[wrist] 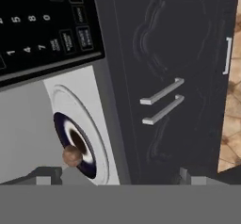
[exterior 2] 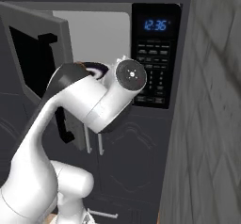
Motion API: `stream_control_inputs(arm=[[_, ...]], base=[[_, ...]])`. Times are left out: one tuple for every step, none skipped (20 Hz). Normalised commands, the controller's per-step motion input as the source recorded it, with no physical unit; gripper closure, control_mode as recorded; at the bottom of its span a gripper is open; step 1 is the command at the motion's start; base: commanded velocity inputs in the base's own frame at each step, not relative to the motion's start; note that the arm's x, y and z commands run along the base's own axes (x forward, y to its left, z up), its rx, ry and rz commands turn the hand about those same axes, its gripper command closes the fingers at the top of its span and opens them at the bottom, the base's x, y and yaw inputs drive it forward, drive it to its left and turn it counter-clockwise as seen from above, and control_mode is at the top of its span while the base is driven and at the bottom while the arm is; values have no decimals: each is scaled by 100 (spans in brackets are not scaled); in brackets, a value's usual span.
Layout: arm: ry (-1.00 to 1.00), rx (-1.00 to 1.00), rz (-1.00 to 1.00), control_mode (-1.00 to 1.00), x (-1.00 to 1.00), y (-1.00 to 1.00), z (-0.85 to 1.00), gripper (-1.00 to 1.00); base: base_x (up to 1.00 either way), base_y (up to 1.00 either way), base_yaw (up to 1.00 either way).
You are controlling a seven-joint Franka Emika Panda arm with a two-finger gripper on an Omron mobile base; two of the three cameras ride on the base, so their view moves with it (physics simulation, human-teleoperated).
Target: Retrieve the reheated potato from the microwave, then place the potato, cheese, and condiment on the cutting board.
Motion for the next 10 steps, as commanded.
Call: stream_control_inputs(arm=[[-5,9,11,-100,51,0,-5,-100],[-3,9,14,-100,51,0,-7,-100],[-3,8,16,-100,53,0,-9,-100],[-2,8,17,-100,56,0,-6,-100],[-2,8,19,-100,52,0,-4,-100],[-1,9,20,-100,56,0,-4,-100],[-3,9,21,-100,49,0,0,-100],[-3,9,22,-100,47,0,0,-100],[-5,9,23,-100,41,0,0,-100],[-5,10,24,-100,36,0,0,-100]], base=[[0,0,0],[0,0,0],[0,0,0],[0,0,0],[0,0,0],[0,0,0],[0,0,0],[0,0,0],[0,0,0],[0,0,0]])
